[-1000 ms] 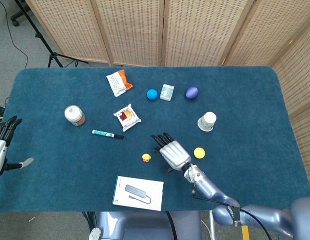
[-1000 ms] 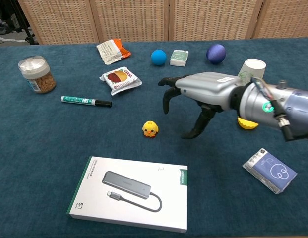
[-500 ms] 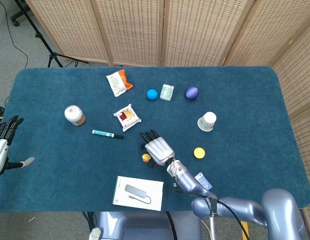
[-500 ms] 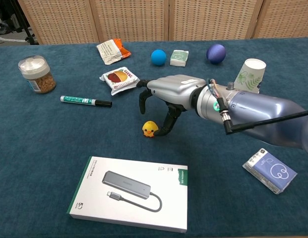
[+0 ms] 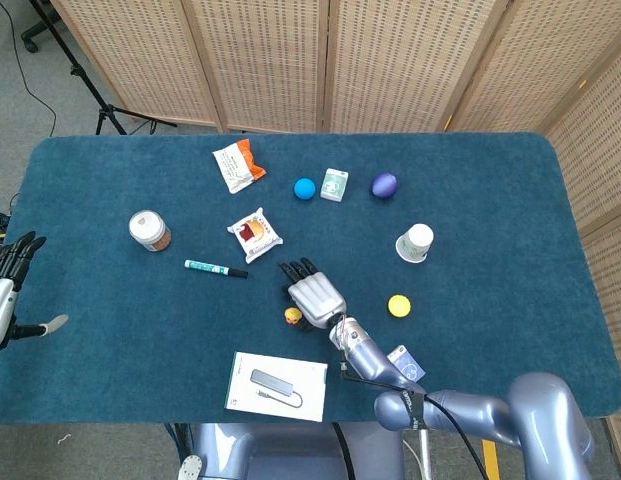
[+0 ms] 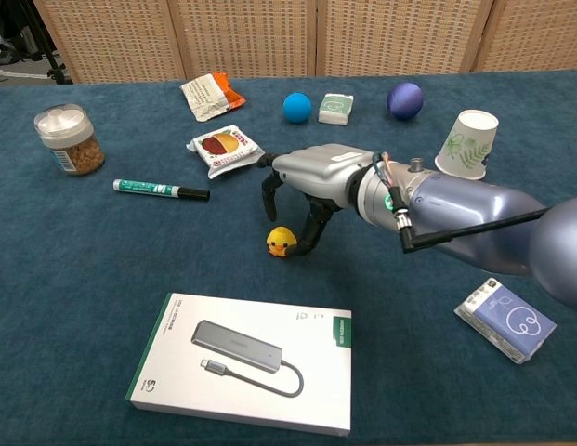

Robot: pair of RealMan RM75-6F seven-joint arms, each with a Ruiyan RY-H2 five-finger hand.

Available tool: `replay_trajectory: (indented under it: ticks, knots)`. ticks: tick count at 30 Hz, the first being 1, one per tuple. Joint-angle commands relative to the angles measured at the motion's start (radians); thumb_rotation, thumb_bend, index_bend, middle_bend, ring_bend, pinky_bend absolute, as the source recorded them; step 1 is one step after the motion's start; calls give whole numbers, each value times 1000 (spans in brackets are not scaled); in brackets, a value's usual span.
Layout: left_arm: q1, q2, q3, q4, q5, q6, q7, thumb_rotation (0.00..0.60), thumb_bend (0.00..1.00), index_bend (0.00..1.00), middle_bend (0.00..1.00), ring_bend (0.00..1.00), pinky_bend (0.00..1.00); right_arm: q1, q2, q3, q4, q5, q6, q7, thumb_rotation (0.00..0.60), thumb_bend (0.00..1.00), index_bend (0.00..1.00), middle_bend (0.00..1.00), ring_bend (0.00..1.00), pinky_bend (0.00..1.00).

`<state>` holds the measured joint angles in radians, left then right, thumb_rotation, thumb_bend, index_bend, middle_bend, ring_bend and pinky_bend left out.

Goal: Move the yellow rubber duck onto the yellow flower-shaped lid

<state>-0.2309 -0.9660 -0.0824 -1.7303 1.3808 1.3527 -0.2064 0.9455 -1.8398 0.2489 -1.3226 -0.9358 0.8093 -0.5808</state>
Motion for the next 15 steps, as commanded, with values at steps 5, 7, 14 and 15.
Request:
replay_trajectory:
  ticks: [5,7,14,15]
  knots:
    - [3,1,-3,0,6,-2,-3,600,19,0,0,0,0,10,-1,-11,1,25,11,-7,600,330,469,0,0,0]
    - [3,2,-3,0,8,-3,-4,600,19,0,0,0,0,13,-2,-12,3,29,14,-7,600,347,477,0,0,0]
    - [7,3,-6,-1,11,-5,-7,600,19,0,0,0,0,18,2,-19,-8,33,25,2,600,363,515,0,0,0]
    - [7,3,-7,0,12,-5,-8,600,19,0,0,0,0,18,3,-21,-9,33,26,3,600,363,520,0,0,0]
